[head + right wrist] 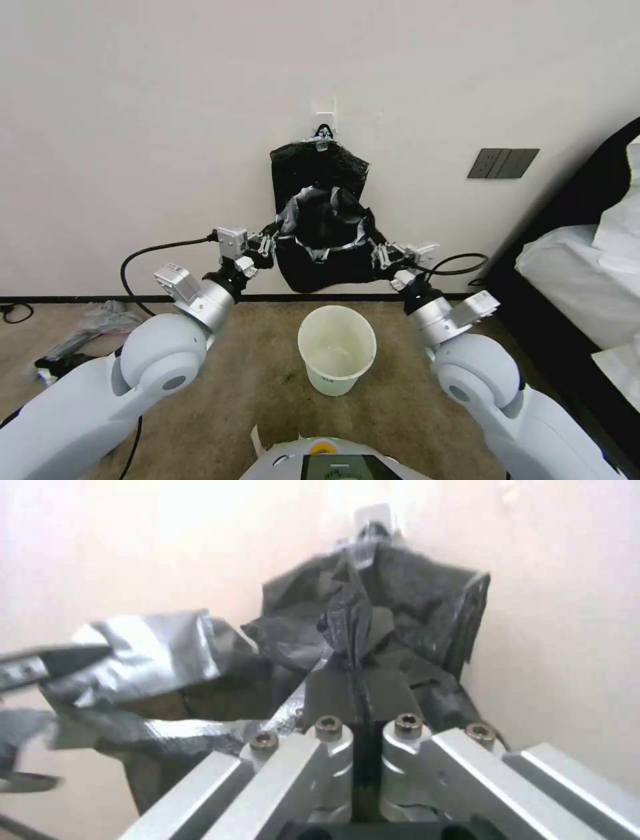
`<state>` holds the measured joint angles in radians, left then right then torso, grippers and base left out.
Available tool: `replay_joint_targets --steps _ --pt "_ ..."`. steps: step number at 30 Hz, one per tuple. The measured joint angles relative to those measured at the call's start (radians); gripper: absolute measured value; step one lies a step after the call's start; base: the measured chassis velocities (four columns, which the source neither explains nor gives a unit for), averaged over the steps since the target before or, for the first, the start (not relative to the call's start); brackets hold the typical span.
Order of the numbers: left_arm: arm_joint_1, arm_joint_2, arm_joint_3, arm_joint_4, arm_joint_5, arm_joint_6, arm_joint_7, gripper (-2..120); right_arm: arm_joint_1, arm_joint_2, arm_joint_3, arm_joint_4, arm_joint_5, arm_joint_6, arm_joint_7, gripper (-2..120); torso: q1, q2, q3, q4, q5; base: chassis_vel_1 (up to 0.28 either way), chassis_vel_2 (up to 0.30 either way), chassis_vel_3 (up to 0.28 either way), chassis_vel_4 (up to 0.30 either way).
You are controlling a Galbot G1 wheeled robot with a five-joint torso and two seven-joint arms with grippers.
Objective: Place a trash bag onto the trash bin.
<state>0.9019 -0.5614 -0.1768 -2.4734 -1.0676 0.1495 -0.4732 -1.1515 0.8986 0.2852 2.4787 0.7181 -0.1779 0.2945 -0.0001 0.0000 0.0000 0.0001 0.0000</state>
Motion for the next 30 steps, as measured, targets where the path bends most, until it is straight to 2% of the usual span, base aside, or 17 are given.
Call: replay_joint_targets --steps 4,10,20,30 --pt "-0.032 0.003 0.012 -0.005 -0.005 0.0 0.0 0 -0.042 0.017 0.038 0.024 0.072 -0.015 0.032 0 0.0 0.0 0.0 -0.0002 0.0001 0.0 0.0 0.0 0.0" --pt "-0.021 -0.003 0.017 -0.006 -0.003 0.0 0.01 0 -0.123 0.05 0.049 0.025 0.099 -0.018 0.045 0 0.0 0.0 0.0 -0.0002 0.0 0.0 0.0 0.0 0.0" --pt "0.081 -0.085 0.06 0.034 0.079 -0.004 0.039 0 -0.242 0.092 0.024 0.024 0.098 -0.011 0.048 0 0.0 0.0 0.0 0.0 0.0 0.0 0.0 0.0 0.0" --pt "0.041 -0.169 0.159 0.103 0.126 -0.006 0.048 0 -0.311 0.144 0.036 -0.029 0.128 0.021 0.048 0 0.0 0.0 0.0 -0.0004 0.0 0.0 0.0 0.0 0.0"
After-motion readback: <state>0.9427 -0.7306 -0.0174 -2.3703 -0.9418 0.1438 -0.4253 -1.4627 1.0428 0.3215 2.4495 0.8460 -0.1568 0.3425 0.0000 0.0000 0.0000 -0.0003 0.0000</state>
